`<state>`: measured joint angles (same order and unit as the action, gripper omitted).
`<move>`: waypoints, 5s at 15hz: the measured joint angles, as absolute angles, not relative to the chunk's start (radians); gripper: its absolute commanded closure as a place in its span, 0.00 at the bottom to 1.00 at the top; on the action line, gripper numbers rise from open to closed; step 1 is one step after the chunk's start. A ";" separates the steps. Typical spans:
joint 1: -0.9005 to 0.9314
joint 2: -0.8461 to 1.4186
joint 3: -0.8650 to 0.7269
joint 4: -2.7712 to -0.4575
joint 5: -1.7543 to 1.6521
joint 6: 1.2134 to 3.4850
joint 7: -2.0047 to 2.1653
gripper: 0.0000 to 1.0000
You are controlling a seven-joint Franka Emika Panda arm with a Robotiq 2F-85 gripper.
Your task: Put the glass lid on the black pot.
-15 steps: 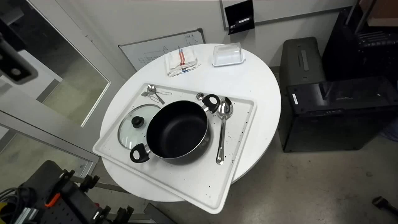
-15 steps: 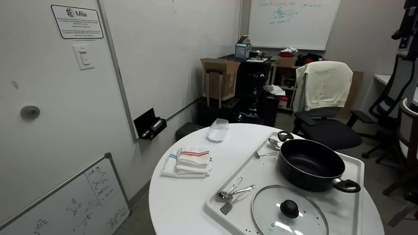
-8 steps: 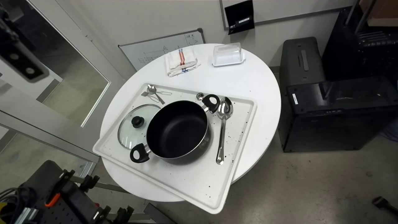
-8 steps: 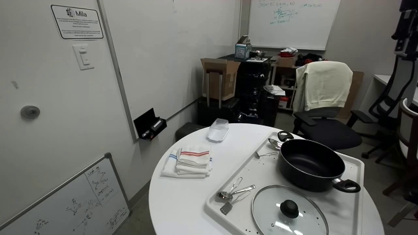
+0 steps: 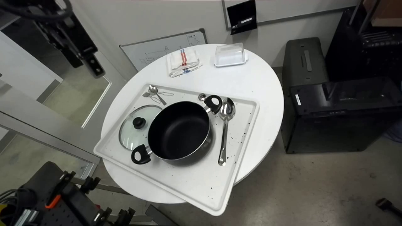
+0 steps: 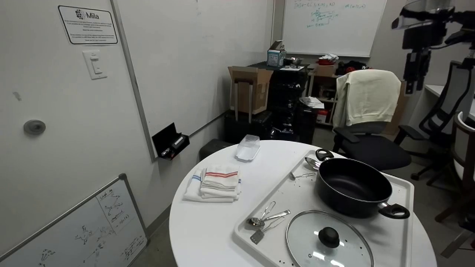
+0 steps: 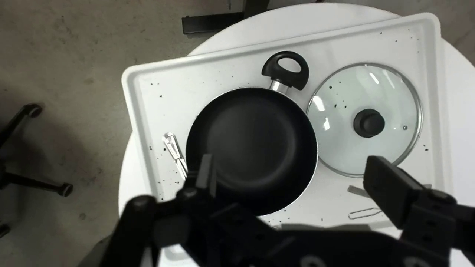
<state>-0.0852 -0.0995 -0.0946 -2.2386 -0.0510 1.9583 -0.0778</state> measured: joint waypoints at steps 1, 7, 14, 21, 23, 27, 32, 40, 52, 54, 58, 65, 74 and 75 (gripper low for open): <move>-0.070 -0.069 -0.077 -2.238 -0.052 1.980 -0.078 0.00; 0.013 0.109 0.013 -2.237 -0.113 2.128 -0.078 0.00; 0.111 0.324 0.058 -2.216 -0.267 2.294 -0.044 0.00; 0.214 0.539 0.065 -2.132 -0.339 2.397 -0.029 0.00; 0.235 0.588 0.065 -2.107 -0.342 2.426 -0.029 0.00; 0.261 0.674 0.065 -2.060 -0.342 2.472 -0.030 0.00; 0.275 0.764 0.065 -2.014 -0.342 2.492 -0.033 0.00; 0.279 0.825 0.065 -1.977 -0.342 2.492 -0.039 0.00; 0.279 0.875 0.065 -1.921 -0.342 2.492 -0.039 0.40; 0.279 0.876 0.065 -1.920 -0.342 2.492 -0.039 0.55; 0.279 0.876 0.064 -1.918 -0.342 2.492 -0.039 0.75; 0.279 0.873 0.063 -1.918 -0.342 2.492 -0.042 0.75; 0.275 0.763 0.066 -1.969 -0.342 2.482 -0.115 0.75; 0.275 0.743 0.067 -1.981 -0.342 2.476 -0.124 0.75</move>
<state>0.2752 0.7429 0.0671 -1.9814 -0.3418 2.4758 -0.1235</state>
